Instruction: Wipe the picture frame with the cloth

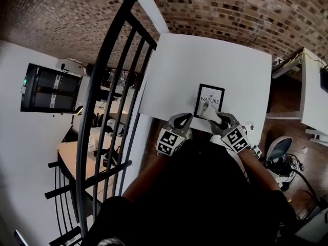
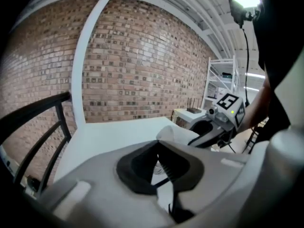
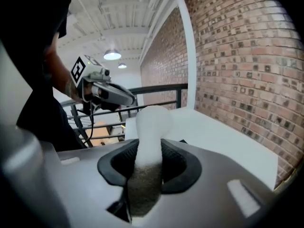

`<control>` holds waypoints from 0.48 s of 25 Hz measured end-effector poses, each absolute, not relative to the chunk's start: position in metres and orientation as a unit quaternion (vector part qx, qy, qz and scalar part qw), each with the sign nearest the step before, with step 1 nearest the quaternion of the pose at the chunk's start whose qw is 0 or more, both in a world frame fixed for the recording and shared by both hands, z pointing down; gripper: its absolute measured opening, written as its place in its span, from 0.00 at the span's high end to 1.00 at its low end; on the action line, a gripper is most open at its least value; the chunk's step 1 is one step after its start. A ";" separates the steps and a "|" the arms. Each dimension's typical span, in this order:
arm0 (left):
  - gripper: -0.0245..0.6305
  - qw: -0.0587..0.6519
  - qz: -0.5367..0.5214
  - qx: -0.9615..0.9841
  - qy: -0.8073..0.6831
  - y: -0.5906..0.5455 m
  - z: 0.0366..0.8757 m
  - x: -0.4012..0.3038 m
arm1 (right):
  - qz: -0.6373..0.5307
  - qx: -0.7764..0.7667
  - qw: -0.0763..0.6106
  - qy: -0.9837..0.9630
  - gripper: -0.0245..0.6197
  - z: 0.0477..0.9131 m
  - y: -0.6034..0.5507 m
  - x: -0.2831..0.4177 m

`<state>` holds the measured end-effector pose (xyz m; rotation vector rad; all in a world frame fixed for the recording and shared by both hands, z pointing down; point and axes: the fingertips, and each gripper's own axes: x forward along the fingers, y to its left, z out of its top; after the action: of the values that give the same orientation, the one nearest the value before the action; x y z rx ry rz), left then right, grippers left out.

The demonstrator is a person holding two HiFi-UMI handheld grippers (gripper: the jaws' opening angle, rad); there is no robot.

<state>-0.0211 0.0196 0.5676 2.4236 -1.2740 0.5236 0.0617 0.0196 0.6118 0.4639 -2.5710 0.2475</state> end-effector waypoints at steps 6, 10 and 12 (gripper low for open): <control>0.96 0.130 0.100 0.884 -0.437 0.024 0.496 -0.018 | 0.088 0.201 0.147 -0.964 0.77 0.536 0.032 0.053; 0.96 0.123 0.074 0.912 -0.385 0.034 0.476 -0.017 | 0.073 0.227 0.116 -0.964 0.77 0.503 0.043 0.046; 0.96 0.112 0.076 0.925 -0.355 0.042 0.477 -0.017 | 0.071 0.241 0.119 -0.961 0.77 0.502 0.050 0.043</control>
<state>-0.0166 0.0422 0.4766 2.7152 -1.0410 0.2238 0.0431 0.0497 0.5016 0.7045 -2.8077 0.2075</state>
